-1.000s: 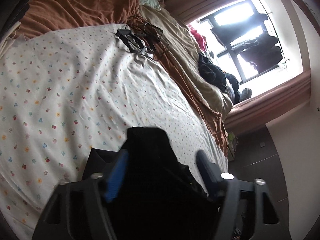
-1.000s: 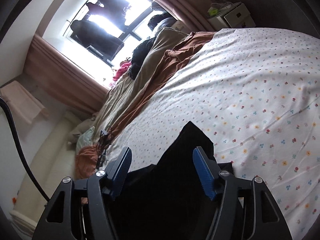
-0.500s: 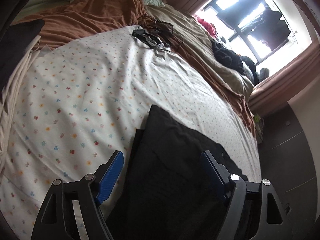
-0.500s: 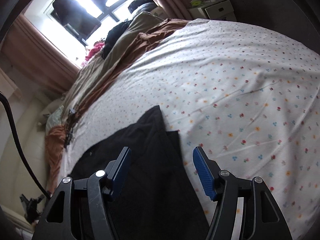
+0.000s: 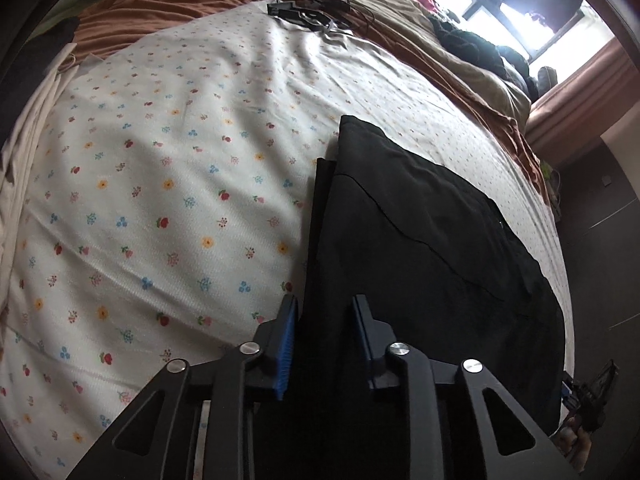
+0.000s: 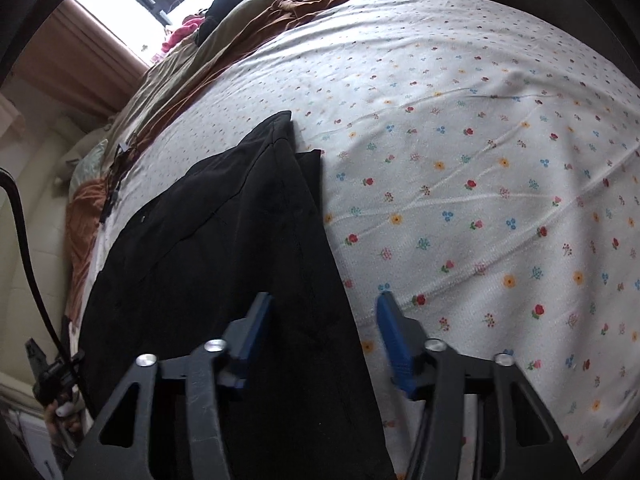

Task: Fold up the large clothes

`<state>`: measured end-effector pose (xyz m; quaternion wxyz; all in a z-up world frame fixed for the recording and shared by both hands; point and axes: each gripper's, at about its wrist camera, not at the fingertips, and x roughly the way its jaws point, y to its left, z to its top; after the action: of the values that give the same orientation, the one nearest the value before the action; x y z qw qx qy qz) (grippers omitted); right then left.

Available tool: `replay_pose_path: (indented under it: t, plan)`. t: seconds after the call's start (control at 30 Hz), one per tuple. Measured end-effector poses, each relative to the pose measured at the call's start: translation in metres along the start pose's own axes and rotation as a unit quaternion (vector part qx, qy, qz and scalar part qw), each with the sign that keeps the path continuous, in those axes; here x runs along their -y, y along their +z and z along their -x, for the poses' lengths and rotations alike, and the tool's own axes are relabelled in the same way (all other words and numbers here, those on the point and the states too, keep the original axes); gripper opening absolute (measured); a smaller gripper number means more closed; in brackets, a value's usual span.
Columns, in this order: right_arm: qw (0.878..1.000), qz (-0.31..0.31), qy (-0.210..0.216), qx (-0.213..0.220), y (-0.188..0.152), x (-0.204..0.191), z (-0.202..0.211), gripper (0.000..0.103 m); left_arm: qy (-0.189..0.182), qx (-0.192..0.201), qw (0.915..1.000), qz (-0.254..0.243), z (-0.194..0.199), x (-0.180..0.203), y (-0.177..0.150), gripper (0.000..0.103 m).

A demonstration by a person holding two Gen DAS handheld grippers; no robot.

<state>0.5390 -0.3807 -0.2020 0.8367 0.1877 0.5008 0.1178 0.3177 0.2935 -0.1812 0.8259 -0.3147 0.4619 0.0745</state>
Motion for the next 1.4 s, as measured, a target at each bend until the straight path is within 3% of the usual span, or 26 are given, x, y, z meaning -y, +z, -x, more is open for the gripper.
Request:
replay_pose_path:
  t: [0.03,0.13,0.3,0.5,0.6,0.67,0.73,0.77,0.87,0.97,1.1,1.4]
  plan:
    - [1.0,0.003,0.006,0.001,-0.001,-0.001,0.001,0.004,0.002,0.005,1.0,-0.006,0.001,0.003,0.0,0.015]
    - [1.0,0.011,0.004,0.021,-0.004,-0.002,0.009,0.003,0.009,0.011,0.9997,-0.018,0.002,0.01,0.004,0.004]
    - [0.999,-0.01,0.006,0.03,-0.012,0.011,0.019,0.002,0.01,0.006,0.9997,-0.021,-0.004,0.013,0.009,0.003]
    - [0.999,-0.021,-0.02,0.033,-0.017,0.011,0.02,0.002,0.006,-0.009,0.9998,-0.017,-0.012,0.013,0.01,0.003]
    - [0.998,-0.039,-0.027,0.036,-0.014,0.012,0.032,0.009,-0.005,-0.01,0.9999,-0.005,-0.004,0.007,0.009,0.005]
    - [0.998,-0.034,-0.023,0.038,-0.016,0.007,0.044,0.013,-0.016,-0.013,0.9997,0.01,0.003,-0.001,0.006,0.011]
    - [0.998,-0.028,-0.022,0.042,-0.021,0.0,0.057,0.04,-0.026,-0.012,0.9994,0.019,0.012,-0.008,0.0,0.018]
    - [0.998,-0.022,-0.022,0.048,-0.024,-0.006,0.065,0.045,-0.03,-0.009,0.9993,0.02,0.017,-0.011,-0.003,0.028]
    - [0.998,-0.001,-0.017,0.059,-0.032,-0.026,0.085,0.047,-0.042,0.005,0.9988,0.023,0.034,-0.017,-0.014,0.053]
    - [0.998,0.014,-0.01,0.061,-0.038,-0.048,0.099,0.049,-0.061,0.018,0.9974,0.035,0.052,-0.024,-0.025,0.067]
    - [0.996,0.049,-0.003,0.073,-0.046,-0.085,0.115,0.065,-0.06,0.021,0.9972,0.041,0.067,-0.032,-0.04,0.072]
    - [0.991,0.115,0.017,0.063,-0.069,-0.166,0.111,0.065,-0.092,0.017,0.9929,0.073,0.083,-0.059,-0.074,0.073]
